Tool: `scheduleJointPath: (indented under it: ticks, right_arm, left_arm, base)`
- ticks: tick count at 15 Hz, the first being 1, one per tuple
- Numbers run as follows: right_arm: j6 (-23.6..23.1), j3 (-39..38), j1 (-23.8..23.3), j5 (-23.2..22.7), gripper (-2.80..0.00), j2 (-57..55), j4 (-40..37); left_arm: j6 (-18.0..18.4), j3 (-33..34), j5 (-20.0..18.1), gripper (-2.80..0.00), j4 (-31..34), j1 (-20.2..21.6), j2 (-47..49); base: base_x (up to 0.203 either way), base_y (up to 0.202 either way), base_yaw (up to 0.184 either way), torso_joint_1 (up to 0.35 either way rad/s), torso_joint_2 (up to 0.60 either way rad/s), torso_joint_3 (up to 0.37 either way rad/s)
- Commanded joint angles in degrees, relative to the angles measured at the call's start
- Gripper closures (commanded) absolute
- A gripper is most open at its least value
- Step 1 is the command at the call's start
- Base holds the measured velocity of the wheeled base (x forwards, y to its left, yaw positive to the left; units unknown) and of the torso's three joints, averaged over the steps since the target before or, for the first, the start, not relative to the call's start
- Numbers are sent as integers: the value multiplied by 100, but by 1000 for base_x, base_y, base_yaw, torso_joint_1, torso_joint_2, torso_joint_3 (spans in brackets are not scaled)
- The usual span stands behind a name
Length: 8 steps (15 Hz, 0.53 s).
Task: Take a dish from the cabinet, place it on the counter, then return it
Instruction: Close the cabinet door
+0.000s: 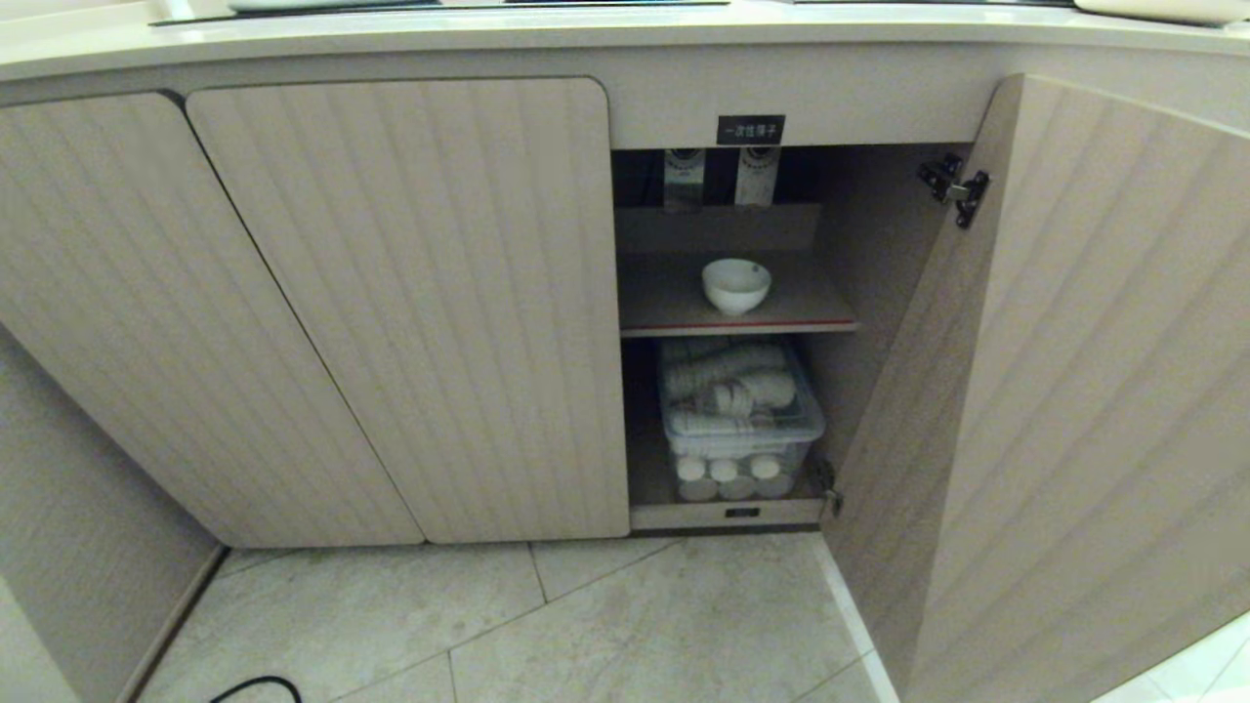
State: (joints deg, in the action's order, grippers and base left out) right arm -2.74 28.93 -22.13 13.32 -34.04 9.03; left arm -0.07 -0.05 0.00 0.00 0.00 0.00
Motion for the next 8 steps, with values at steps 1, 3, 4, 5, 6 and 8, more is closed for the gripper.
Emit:
scheduleJointPath:
  ticks: [1,3,4,5,6,8]
  right_arm:
    - [-8,-62,-11,-136,0,-106,8]
    - [-16,-85,-11,-295,0,-147,50]
    - [-16,-160,-7,-307,0,-151,205]
    - [-14,-254,9,-349,0,-189,419]
    - [-16,-318,9,-435,0,-237,598]
    - [-16,-327,7,-561,0,-343,856]
  left_arm:
    - [-1,5,0,0,0,0,0]
    - [-1,5,0,0,0,0,0]
    - [-1,4,0,0,0,0,0]
    - [-1,4,0,0,0,0,0]
    - [-1,-4,0,0,0,0,0]
    - [-1,5,0,0,0,0,0]
  base:
    - [0,0,0,0,0,0]
    - [0,0,0,0,0,0]
    - [0,0,0,0,0,0]
    - [0,0,0,0,0,0]
    - [0,0,0,0,0,0]
    - [0,0,0,0,0,0]
